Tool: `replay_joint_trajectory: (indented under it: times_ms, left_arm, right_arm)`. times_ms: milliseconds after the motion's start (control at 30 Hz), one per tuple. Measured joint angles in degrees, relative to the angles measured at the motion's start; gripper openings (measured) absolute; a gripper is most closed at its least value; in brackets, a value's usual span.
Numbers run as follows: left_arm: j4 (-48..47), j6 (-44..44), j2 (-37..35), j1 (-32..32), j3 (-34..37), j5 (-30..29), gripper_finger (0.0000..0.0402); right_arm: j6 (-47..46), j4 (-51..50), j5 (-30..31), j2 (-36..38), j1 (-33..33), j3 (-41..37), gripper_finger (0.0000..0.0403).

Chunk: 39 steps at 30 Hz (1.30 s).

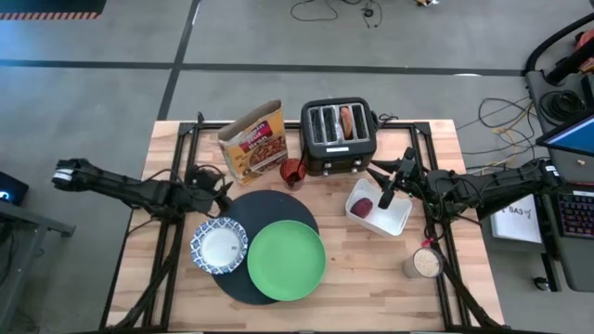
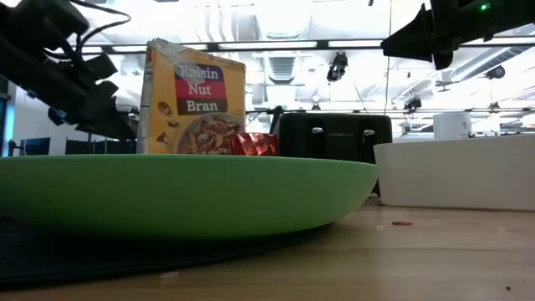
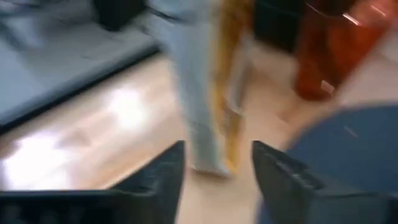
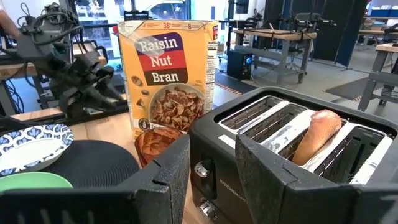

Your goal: Arrange a breakfast setting

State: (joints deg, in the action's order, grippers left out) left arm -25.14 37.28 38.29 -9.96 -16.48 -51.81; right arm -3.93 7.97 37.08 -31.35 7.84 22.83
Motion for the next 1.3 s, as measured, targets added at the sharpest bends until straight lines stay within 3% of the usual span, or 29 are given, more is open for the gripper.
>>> replay_joint_trajectory:
  times_ms: [100,200,400,633,800,1067,1300]
  left_arm:
    - [1.1,-0.4,0.8,0.1,0.2,-4.9,0.0253]
    - [4.9,-2.3,2.1,0.1,1.3,-4.0,0.0281]
    - [16.7,-6.6,5.5,1.0,4.7,-4.7,0.0269]
    - [21.5,-7.0,8.2,4.5,6.1,-4.4,0.0259]
    - [28.7,-10.2,10.8,6.7,6.7,1.4,0.0256]
    - [33.7,-11.9,16.7,11.9,7.0,2.9,0.0256]
    - [44.6,-17.5,23.3,14.5,7.0,7.4,0.0255]
  right_arm:
    - [0.0,0.0,0.0,0.0,0.0,0.0,0.0121]
    - [0.2,0.0,0.0,0.0,0.0,0.0,0.0121]
    - [1.3,0.0,0.0,0.0,0.0,0.0,0.0121]
    - [1.0,0.0,0.0,0.0,0.0,0.0,0.0121]
    - [1.0,0.0,0.0,0.0,0.0,0.0,0.0121]
    - [1.0,-0.1,0.0,0.0,0.0,0.0,0.0121]
    - [1.0,-0.1,0.0,0.0,0.0,0.0,0.0121]
